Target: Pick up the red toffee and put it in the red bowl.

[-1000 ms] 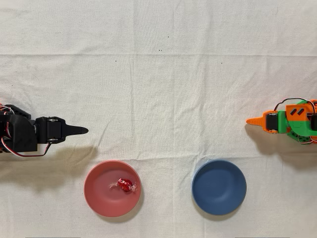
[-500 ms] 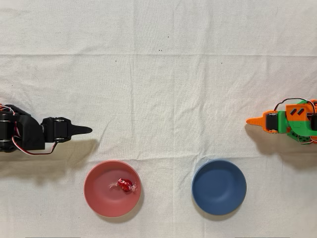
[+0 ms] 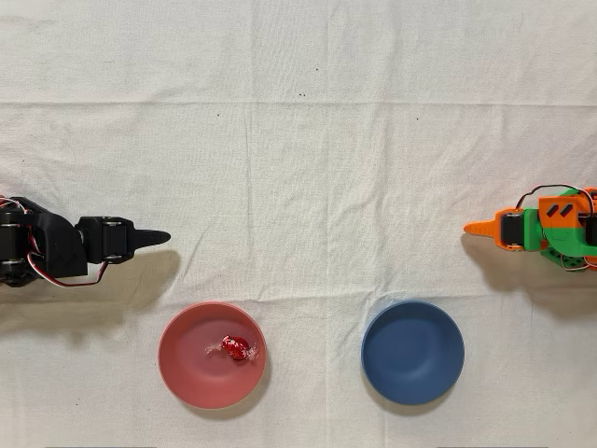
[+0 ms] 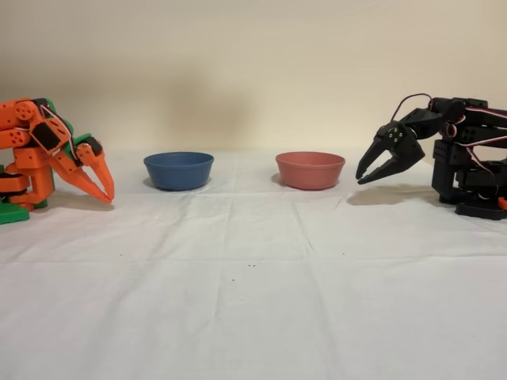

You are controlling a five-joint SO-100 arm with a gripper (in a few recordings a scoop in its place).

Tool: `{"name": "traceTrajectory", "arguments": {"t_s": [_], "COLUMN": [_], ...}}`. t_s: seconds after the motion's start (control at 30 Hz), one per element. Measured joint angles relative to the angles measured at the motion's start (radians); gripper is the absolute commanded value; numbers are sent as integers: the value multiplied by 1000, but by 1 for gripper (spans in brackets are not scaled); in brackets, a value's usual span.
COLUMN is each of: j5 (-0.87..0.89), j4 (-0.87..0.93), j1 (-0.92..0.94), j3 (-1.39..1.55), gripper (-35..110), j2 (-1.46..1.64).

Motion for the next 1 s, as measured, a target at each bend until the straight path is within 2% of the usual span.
{"name": "traceTrajectory", "arguments": {"t_s": [1.0], "j5": [-29], "j4": [0], "j1": [8], "j3": [2], "gripper": [1], "j2": [0]}}
